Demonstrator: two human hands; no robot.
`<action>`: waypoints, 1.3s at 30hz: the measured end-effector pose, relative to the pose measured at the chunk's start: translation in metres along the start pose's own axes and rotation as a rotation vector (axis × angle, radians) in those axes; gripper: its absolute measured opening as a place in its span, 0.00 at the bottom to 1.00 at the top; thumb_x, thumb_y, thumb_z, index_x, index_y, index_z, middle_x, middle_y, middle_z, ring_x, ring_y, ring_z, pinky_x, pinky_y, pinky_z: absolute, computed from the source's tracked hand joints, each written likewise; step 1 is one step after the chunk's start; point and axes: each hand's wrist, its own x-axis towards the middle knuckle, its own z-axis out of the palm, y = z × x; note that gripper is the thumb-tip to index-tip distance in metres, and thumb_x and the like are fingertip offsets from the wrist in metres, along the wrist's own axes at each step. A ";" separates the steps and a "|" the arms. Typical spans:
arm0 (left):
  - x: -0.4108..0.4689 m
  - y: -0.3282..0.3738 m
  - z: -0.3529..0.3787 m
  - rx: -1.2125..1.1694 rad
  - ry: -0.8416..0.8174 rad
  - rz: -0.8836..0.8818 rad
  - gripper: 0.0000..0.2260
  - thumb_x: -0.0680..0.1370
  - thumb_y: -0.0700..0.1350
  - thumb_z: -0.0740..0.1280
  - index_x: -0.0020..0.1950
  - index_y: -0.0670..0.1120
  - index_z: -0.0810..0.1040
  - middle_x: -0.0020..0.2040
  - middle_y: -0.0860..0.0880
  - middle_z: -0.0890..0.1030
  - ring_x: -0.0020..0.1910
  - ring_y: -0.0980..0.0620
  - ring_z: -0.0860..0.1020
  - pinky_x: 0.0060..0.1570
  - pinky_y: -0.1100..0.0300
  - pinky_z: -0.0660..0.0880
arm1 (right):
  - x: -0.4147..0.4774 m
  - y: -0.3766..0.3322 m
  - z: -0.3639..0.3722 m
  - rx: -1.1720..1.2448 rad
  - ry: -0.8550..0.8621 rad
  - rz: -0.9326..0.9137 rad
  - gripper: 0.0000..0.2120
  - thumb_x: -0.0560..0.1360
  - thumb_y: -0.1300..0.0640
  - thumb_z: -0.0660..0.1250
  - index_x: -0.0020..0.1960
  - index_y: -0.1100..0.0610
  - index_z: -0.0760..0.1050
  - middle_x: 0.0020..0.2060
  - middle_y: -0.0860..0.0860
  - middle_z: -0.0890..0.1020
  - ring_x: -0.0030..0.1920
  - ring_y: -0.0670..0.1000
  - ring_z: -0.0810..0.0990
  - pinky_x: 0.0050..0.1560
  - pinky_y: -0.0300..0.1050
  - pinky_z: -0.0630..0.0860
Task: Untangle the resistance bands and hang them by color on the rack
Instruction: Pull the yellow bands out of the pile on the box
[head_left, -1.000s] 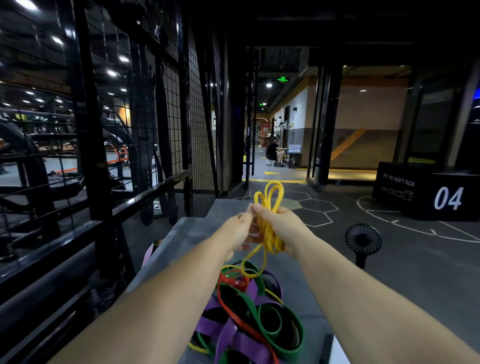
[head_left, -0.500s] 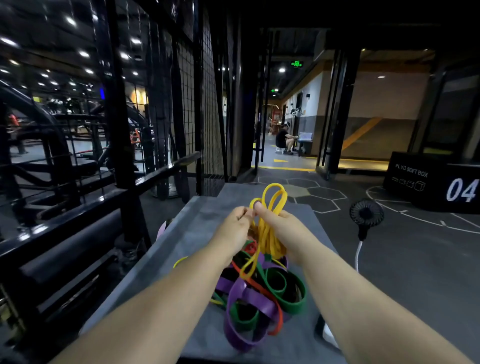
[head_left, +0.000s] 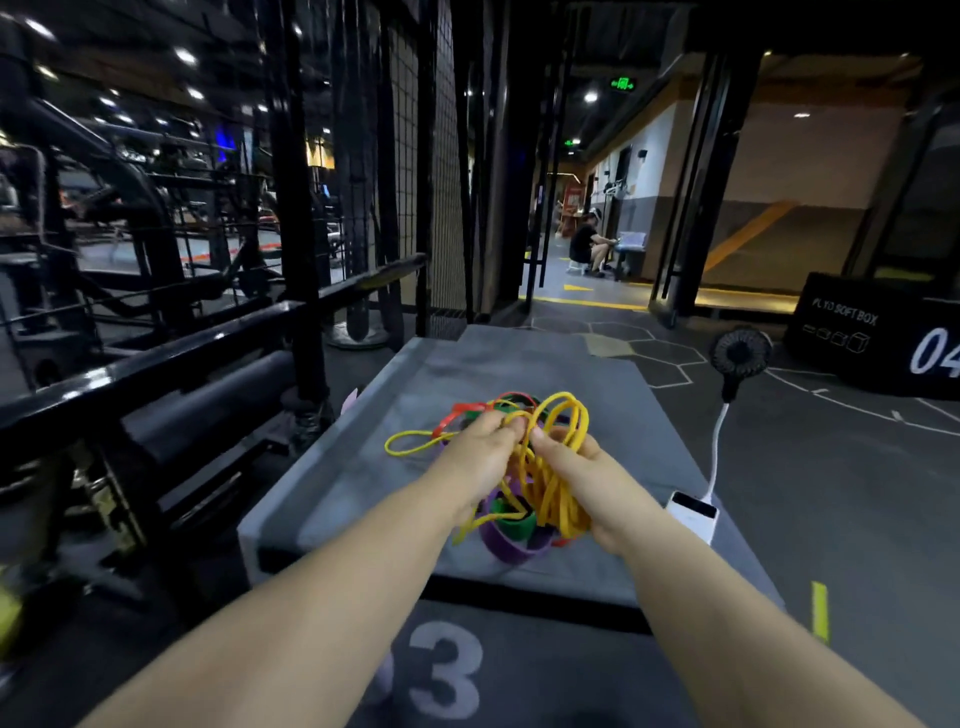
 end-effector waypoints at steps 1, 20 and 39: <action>-0.004 -0.001 -0.002 0.023 0.000 0.014 0.08 0.81 0.52 0.60 0.49 0.51 0.76 0.48 0.45 0.80 0.46 0.48 0.78 0.53 0.50 0.76 | -0.005 0.002 0.002 0.006 0.019 -0.010 0.16 0.72 0.50 0.71 0.56 0.56 0.75 0.45 0.54 0.85 0.46 0.53 0.85 0.47 0.50 0.82; -0.018 -0.056 -0.006 0.150 0.049 0.099 0.04 0.81 0.46 0.61 0.54 0.48 0.72 0.46 0.51 0.76 0.41 0.57 0.73 0.35 0.73 0.66 | -0.030 0.050 -0.014 -0.155 0.018 0.002 0.33 0.59 0.33 0.75 0.53 0.57 0.77 0.40 0.54 0.80 0.40 0.52 0.79 0.40 0.48 0.79; 0.006 -0.095 -0.014 0.226 -0.120 0.018 0.08 0.81 0.46 0.61 0.42 0.49 0.70 0.33 0.53 0.66 0.32 0.56 0.65 0.33 0.62 0.64 | -0.004 0.089 -0.036 -0.268 -0.152 0.148 0.09 0.76 0.52 0.68 0.39 0.53 0.74 0.33 0.48 0.75 0.35 0.45 0.72 0.42 0.42 0.68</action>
